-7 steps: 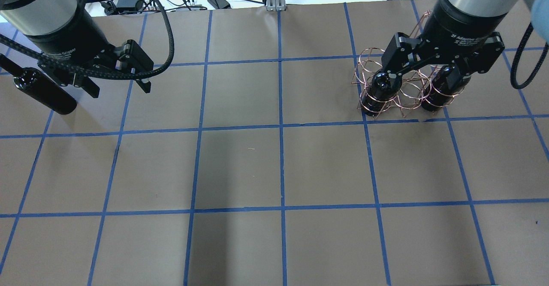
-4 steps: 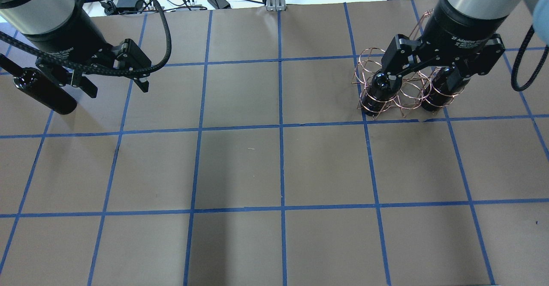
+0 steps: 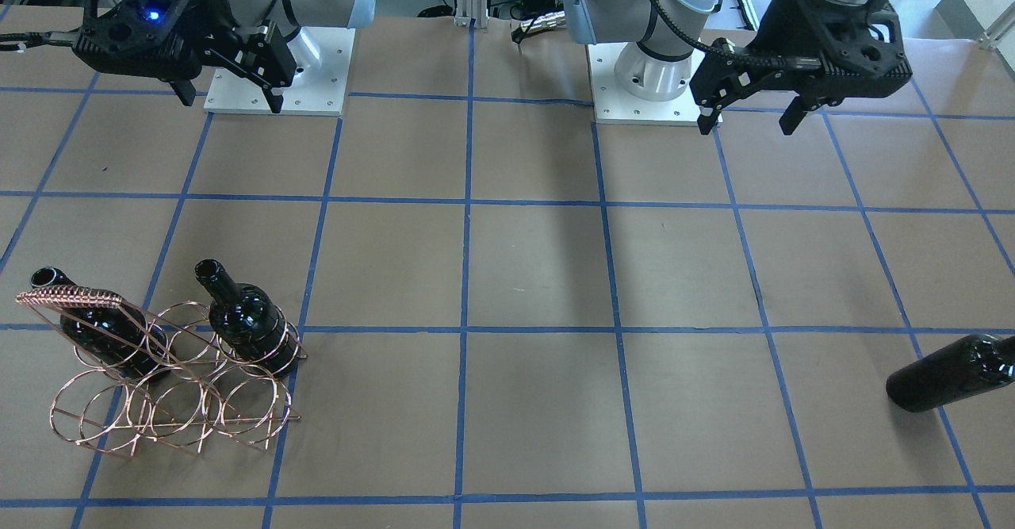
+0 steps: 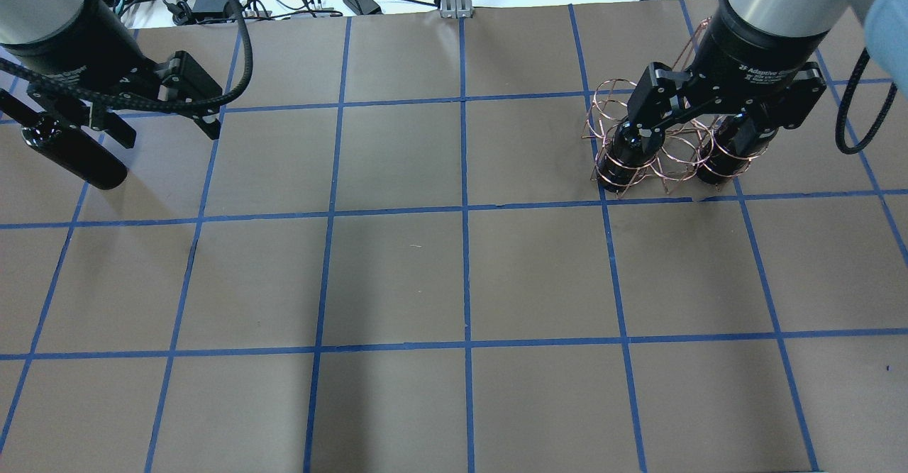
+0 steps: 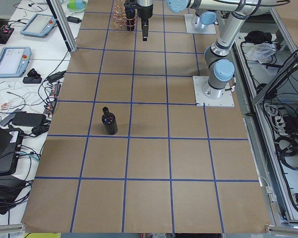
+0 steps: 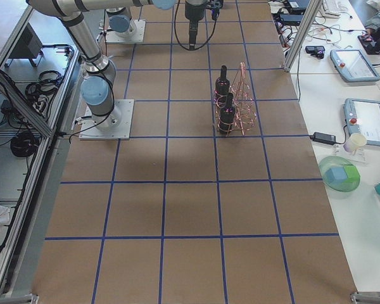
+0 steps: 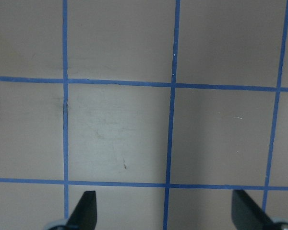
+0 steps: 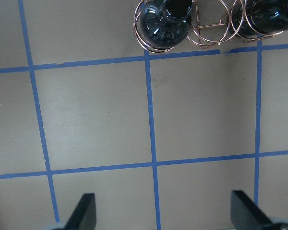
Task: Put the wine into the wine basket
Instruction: 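Move the left gripper over the dark bottle lying on the table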
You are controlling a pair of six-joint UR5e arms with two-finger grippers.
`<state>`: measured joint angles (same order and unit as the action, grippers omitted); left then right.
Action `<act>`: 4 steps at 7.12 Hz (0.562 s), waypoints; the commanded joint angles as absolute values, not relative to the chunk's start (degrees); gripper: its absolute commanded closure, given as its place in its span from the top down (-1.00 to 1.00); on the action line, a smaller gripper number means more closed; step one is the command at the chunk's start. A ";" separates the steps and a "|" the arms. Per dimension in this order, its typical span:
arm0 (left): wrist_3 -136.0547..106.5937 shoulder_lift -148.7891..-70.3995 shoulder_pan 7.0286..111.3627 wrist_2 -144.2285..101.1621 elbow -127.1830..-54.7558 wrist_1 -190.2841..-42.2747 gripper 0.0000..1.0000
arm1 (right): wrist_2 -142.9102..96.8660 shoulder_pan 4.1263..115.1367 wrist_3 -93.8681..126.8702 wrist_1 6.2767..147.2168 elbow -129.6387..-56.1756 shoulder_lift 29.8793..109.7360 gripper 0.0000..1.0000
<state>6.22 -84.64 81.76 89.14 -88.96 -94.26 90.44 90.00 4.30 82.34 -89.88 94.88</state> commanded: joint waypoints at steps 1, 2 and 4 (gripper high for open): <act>9.84 -84.90 77.89 89.21 -88.86 -92.73 1.00 | 90.96 90.00 4.22 82.35 -89.91 93.52 1.00; 9.84 -85.60 74.65 88.69 -88.77 -92.55 1.00 | 91.23 90.00 4.13 82.35 -89.91 94.04 1.00; 17.26 -89.01 68.05 89.64 -83.53 -92.20 1.00 | 90.88 90.00 3.78 83.48 -89.56 97.89 1.00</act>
<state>12.34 -86.86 71.77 89.09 -86.59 -92.28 91.06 90.00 4.02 82.64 -89.63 95.82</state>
